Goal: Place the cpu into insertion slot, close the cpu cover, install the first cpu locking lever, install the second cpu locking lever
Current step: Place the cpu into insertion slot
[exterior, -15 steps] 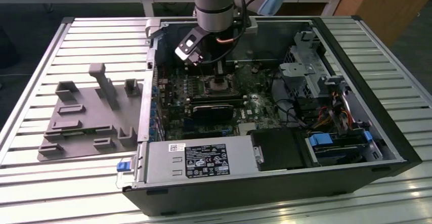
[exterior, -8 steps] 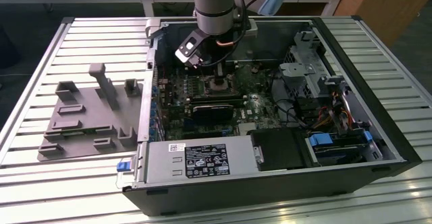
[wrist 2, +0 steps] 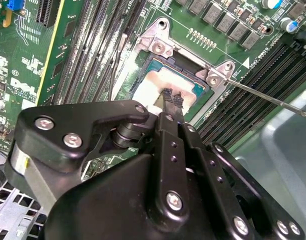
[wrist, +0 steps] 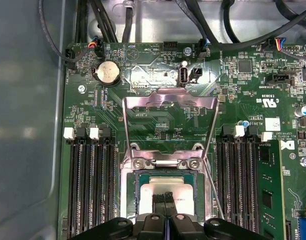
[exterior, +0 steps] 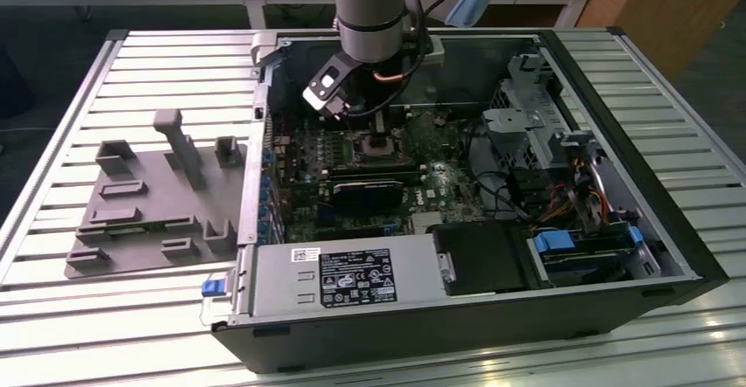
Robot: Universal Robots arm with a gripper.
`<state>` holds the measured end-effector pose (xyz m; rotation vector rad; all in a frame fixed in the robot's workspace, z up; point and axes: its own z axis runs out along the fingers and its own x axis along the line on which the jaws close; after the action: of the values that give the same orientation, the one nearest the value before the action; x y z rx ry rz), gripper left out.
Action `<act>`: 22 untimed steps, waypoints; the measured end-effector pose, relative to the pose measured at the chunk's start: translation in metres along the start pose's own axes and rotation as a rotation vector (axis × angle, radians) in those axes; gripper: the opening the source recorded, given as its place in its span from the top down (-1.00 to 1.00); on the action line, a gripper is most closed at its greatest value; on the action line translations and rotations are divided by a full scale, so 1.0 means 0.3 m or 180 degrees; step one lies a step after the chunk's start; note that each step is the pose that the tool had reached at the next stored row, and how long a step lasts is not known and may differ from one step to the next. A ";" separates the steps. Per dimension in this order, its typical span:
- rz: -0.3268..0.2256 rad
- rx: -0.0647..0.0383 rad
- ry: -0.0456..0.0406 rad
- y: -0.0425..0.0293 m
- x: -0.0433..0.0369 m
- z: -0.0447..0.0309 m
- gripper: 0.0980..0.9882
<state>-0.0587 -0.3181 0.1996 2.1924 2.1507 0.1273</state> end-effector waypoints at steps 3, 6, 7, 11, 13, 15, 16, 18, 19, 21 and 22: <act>0.0000 -0.0001 0.0001 0.000 0.000 0.001 0.99; 0.0001 -0.0001 0.0010 0.000 0.000 0.001 0.99; 0.0001 -0.0001 0.0011 0.000 0.000 0.001 0.99; 0.0001 -0.0001 0.0013 0.000 0.000 0.000 0.99; 0.0001 -0.0001 0.0012 0.001 0.000 -0.008 0.99; 0.0001 -0.0001 0.0012 0.002 0.001 -0.021 0.99; 0.0001 0.0000 0.0012 0.003 0.001 -0.028 0.99; 0.0001 -0.0001 0.0012 0.005 0.001 -0.042 0.99; 0.0001 -0.0001 0.0012 0.006 0.001 -0.051 0.99; 0.0001 -0.0001 0.0012 0.008 0.001 -0.073 0.99; 0.0001 -0.0001 0.0012 0.009 0.001 -0.084 0.99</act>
<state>-0.0586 -0.3181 0.2250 2.1942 2.1520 0.1316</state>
